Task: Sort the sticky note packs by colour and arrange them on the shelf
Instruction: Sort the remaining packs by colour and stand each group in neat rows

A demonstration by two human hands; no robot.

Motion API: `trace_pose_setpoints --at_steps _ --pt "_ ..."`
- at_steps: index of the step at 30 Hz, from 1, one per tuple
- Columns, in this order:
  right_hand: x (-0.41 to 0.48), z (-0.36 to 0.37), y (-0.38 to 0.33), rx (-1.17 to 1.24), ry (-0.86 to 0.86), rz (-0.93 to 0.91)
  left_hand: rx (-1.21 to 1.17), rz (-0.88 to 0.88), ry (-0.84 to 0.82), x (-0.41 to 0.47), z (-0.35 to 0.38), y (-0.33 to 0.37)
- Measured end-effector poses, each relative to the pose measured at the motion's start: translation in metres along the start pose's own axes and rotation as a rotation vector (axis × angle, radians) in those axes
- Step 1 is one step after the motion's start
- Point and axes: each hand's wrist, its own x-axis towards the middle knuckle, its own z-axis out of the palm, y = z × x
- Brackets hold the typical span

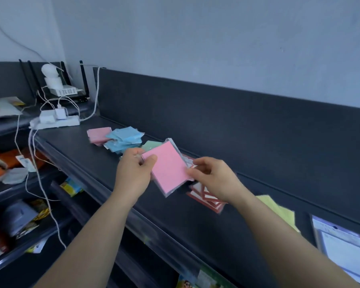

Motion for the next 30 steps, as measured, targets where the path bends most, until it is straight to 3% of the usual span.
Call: trace_pose_setpoints --at_steps 6,13,22,30 --pt "0.062 0.062 -0.035 0.142 -0.051 0.019 -0.103 0.0 -0.006 0.064 -0.043 -0.011" --pt "0.141 0.132 -0.078 0.095 0.031 0.067 0.042 -0.048 -0.296 0.15 -0.114 -0.029" --pt "0.226 0.206 -0.12 -0.091 0.023 -0.004 0.064 -0.062 -0.117 0.267 -0.166 -0.052" --pt "0.266 0.22 -0.112 -0.354 0.06 0.078 0.429 0.011 -0.125 0.328 -0.17 -0.079"
